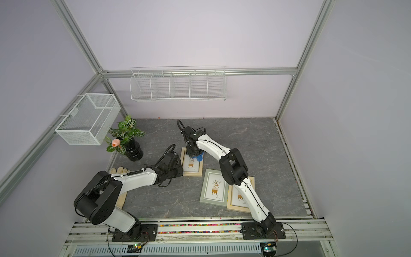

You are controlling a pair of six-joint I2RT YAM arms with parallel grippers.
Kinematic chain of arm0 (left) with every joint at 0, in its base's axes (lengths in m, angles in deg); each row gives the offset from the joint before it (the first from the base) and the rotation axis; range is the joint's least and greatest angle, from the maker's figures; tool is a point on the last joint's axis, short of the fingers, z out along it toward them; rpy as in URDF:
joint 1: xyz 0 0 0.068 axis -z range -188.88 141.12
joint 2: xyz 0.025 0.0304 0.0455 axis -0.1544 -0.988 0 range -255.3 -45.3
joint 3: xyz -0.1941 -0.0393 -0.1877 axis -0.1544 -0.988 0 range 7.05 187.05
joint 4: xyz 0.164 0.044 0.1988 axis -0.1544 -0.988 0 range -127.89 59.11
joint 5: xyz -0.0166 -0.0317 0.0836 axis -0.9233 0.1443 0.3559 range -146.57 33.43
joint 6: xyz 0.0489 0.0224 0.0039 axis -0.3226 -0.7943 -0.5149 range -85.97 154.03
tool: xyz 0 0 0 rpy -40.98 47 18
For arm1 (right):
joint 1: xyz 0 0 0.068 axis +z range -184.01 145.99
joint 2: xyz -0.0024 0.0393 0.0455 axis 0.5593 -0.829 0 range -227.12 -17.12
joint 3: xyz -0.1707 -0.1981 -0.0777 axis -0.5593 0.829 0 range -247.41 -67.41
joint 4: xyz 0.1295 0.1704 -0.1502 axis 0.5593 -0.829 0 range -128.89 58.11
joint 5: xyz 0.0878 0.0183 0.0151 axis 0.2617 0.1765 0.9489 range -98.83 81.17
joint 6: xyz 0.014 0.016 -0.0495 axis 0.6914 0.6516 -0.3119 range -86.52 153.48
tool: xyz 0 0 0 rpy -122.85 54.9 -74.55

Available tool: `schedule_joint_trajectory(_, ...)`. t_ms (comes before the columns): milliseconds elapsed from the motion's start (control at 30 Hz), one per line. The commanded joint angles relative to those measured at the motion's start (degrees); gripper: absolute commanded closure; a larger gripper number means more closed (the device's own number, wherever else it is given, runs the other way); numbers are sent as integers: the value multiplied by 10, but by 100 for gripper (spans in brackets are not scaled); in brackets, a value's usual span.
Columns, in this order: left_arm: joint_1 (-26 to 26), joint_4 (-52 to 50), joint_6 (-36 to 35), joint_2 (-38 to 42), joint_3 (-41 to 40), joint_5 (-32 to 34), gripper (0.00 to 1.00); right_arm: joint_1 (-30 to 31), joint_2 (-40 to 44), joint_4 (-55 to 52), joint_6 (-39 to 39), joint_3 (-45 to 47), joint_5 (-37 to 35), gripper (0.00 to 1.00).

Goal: Wipe the picture frame with a cloth
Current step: Wipe the dirt from the picture frame.

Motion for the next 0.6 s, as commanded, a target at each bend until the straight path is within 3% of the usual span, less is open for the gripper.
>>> schedule_joint_trajectory(0,-4,-75,7,-20,-27,21,73,2,1,10,0,5,5,93)
schedule_joint_trajectory(333,-3,-81,8,-18,-20,21,73,14,-96,-77,-8,-173,18,93)
schedule_joint_trajectory(433,-3,-81,13,-19,-20,23,73,1,-88,-94,-9,-156,-7,93)
schedule_joint_trajectory(567,-4,-89,14,-18,-19,35,73,-6,-18,-42,-19,-31,-44,93)
